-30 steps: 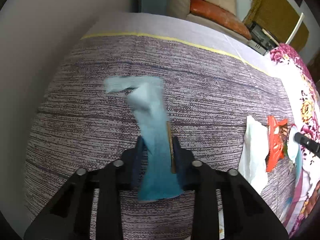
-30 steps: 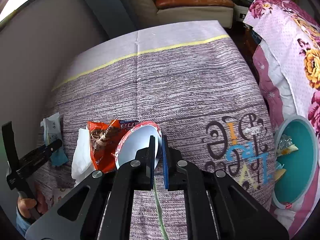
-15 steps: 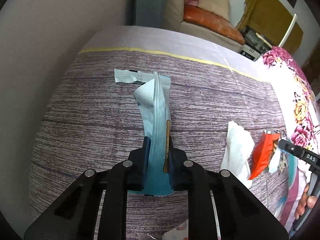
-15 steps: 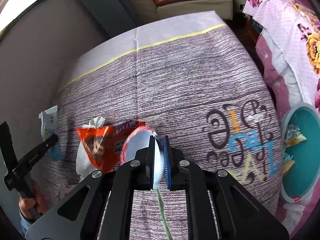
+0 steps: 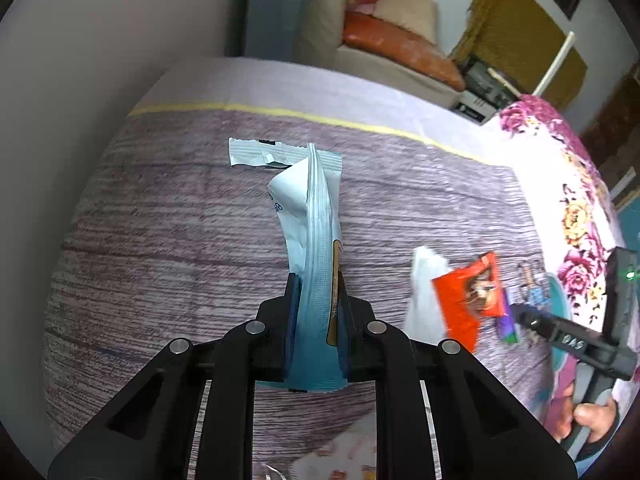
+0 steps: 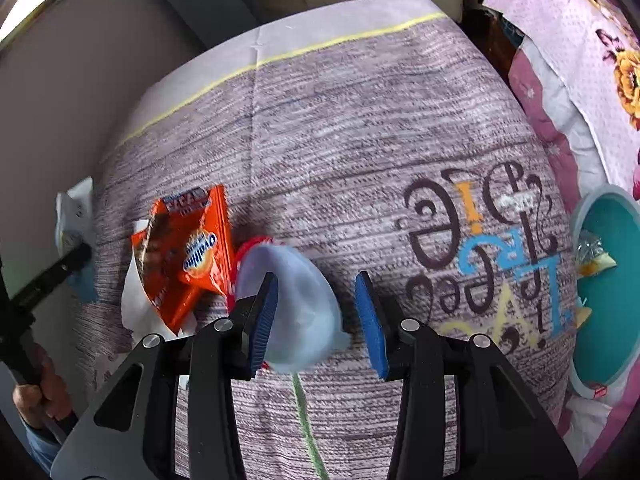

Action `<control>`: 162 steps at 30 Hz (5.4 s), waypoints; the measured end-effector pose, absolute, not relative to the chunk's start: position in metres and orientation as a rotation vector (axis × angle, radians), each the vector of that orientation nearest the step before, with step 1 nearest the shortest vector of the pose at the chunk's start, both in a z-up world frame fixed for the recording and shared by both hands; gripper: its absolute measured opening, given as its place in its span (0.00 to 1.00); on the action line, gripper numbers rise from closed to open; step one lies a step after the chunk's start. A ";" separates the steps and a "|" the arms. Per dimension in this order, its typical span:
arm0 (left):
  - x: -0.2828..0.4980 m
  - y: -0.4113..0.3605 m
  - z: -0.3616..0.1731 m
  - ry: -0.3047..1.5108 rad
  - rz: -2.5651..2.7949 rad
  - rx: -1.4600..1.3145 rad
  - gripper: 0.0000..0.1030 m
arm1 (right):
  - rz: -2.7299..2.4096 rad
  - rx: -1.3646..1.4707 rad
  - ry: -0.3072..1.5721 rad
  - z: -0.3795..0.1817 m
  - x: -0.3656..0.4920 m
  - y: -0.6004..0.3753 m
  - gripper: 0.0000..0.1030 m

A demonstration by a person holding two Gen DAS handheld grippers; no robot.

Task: Collect trash
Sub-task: 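Carry the blue wrapper and white cup over the teal bin, then open both tools to drop the wrapper and cup into the bin, then move both tools back toward the orange wrapper on the table, then grasp the orange Ovaltine wrapper with the right tool while the left tool grasps the white tissue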

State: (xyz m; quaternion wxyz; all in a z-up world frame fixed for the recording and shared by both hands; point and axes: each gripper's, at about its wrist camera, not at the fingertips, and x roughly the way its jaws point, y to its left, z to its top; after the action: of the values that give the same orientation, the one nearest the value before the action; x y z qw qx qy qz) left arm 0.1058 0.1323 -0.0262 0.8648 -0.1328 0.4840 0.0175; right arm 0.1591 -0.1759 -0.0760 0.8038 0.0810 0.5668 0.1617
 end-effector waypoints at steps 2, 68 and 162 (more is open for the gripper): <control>0.108 0.126 -0.023 1.005 0.021 -0.275 0.16 | 0.351 0.157 1.218 -0.078 0.159 -0.173 0.40; 0.132 -0.294 -0.046 1.119 -0.615 0.236 0.17 | -0.105 0.493 0.838 -0.031 0.061 -0.491 0.04; 0.091 0.064 -0.042 1.102 -0.173 -0.185 0.90 | 0.243 0.195 1.091 0.001 0.117 -0.224 0.80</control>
State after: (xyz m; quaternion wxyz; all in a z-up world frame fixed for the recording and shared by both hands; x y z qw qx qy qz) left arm 0.0905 0.0640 -0.0415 0.8445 -0.0875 0.5220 -0.0819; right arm 0.1166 -0.2241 0.0005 0.8433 0.0926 0.5166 0.1153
